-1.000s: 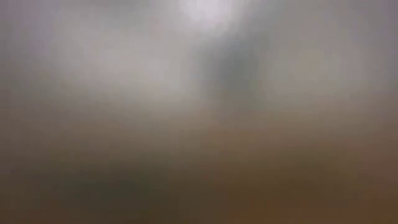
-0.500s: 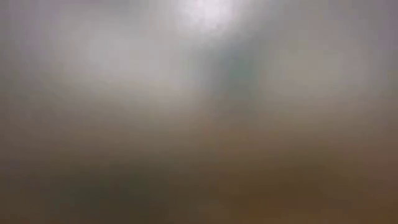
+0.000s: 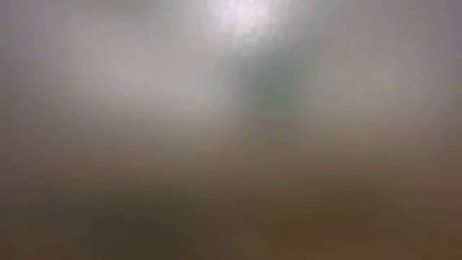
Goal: Sort silverware by color (type)
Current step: Put the blue fork into the yellow bin
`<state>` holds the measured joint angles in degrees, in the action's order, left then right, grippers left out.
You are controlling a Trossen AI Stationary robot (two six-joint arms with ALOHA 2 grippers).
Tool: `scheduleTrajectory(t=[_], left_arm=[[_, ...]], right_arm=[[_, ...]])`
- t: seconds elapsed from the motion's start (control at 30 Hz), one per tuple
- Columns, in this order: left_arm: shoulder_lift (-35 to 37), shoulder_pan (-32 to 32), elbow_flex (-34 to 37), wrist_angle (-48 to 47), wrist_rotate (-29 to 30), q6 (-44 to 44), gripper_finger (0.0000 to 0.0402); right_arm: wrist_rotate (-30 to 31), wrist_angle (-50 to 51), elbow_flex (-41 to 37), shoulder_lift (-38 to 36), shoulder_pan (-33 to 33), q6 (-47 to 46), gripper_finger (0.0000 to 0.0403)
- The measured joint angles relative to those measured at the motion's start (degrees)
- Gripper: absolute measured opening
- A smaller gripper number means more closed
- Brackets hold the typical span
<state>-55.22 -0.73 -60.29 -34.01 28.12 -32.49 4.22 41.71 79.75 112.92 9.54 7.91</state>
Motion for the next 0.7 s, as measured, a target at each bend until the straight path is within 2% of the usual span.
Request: scheduleTrajectory(t=[0.17, 0.3, 0.57, 0.7], left_arm=[[0.0, 0.0, 0.0, 0.0, 0.0, 0.0, 0.0], [0.0, 0.0, 0.0, 0.0, 0.0, 0.0, 0.0], [0.0, 0.0, 0.0, 0.0, 0.0, 0.0, 0.0], [0.0, 0.0, 0.0, 0.0, 0.0, 0.0, 0.0]], right_arm=[[-0.7, -0.1, 0.0, -0.4, 0.1, 0.0, 0.0039], [4.0, -0.2, -0.2, -1.0, -0.1, -2.4, 0.0029], [3.5, 0.3, -0.4, -3.0, -0.7, -2.5, 0.0067], [2.8, 0.0, -0.4, -3.9, -1.4, -1.7, 0.0073]])
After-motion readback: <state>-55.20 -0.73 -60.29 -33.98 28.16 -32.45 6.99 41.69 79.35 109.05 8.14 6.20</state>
